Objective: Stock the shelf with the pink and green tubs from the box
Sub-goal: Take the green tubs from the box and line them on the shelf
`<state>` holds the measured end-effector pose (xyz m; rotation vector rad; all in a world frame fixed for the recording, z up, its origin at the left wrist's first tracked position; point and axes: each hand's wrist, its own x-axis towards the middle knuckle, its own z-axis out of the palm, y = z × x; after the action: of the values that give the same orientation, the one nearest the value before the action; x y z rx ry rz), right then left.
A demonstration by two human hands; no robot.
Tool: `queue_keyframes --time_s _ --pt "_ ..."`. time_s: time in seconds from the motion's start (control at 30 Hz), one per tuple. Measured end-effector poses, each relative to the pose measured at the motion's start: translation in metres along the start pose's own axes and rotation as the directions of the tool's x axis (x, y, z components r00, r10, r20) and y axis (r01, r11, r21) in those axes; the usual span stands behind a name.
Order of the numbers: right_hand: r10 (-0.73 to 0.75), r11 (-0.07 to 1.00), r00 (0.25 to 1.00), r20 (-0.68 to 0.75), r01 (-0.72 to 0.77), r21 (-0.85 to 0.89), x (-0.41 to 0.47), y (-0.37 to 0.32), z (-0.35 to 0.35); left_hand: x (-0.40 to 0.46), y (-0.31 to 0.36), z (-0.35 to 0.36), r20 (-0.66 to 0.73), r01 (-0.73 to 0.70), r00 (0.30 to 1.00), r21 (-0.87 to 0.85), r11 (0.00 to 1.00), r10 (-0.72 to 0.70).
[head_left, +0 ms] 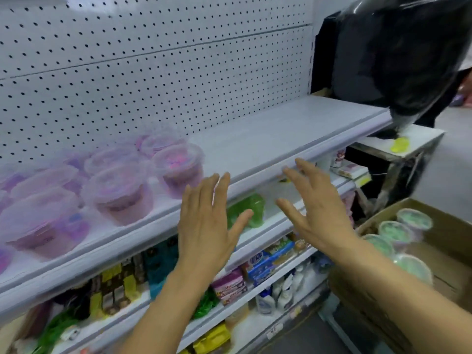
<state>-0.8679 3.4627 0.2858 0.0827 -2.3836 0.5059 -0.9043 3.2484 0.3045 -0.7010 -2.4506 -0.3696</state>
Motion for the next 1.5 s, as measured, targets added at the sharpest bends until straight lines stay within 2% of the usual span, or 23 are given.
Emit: queue_keyframes --time_s 0.13,0.27,0.43,0.5,0.67,0.77,0.9,0.97,1.03,1.2,1.33,1.4,1.5 --pt "0.137 0.988 0.989 0.056 -0.132 -0.079 -0.049 0.09 -0.032 0.006 0.08 0.063 0.132 -0.039 0.99 -0.135 0.99 0.057" --pt "0.279 0.954 0.954 0.111 -0.263 -0.145 -0.098 0.189 -0.072 0.007 0.162 0.139 0.308 -0.052 0.944 -0.214 0.975 0.118" --pt "0.501 0.86 0.828 0.254 -0.444 -0.251 -0.16 0.298 -0.096 -0.007 0.244 0.236 0.552 0.041 0.824 -0.283 0.958 0.128" --pt "0.575 0.817 0.752 0.321 -0.509 -0.271 -0.183 0.328 -0.095 -0.017 0.266 0.272 0.637 0.112 0.762 -0.303 0.946 0.114" --pt "0.722 0.667 0.487 0.492 -0.681 -0.304 -0.227 0.379 -0.065 -0.038 0.295 0.344 0.812 0.276 0.582 -0.238 0.931 0.035" --pt "0.746 0.573 0.351 0.566 -0.771 -0.278 -0.244 0.398 -0.035 -0.036 0.294 0.384 0.844 0.343 0.536 -0.225 0.912 0.006" --pt "0.763 0.406 0.151 0.629 -0.868 -0.285 -0.259 0.418 0.013 -0.024 0.286 0.445 0.883 0.527 0.456 -0.169 0.833 -0.109" --pt "0.743 0.318 0.062 0.666 -0.909 -0.269 -0.262 0.423 0.034 -0.02 0.284 0.475 0.905 0.557 0.398 -0.108 0.824 -0.15" --pt "0.711 0.244 0.011 0.703 -0.941 -0.233 -0.263 0.428 0.049 -0.016 0.284 0.499 0.92 0.539 0.342 -0.024 0.842 -0.192" --pt "0.698 0.152 -0.027 0.716 -0.971 -0.185 -0.27 0.439 0.075 -0.007 0.282 0.534 0.932 0.44 0.239 0.145 0.886 -0.271" --pt "0.738 0.144 -0.024 0.675 -0.971 -0.192 -0.274 0.445 0.08 -0.003 0.276 0.546 0.924 0.425 0.247 0.169 0.889 -0.294" --pt "0.745 0.157 -0.011 0.667 -0.969 -0.192 -0.272 0.446 0.075 -0.001 0.274 0.543 0.926 0.455 0.248 0.149 0.878 -0.286" --pt "0.755 0.154 -0.034 0.654 -0.962 -0.228 -0.262 0.448 0.065 0.003 0.27 0.53 0.932 0.599 0.258 0.051 0.799 -0.253"
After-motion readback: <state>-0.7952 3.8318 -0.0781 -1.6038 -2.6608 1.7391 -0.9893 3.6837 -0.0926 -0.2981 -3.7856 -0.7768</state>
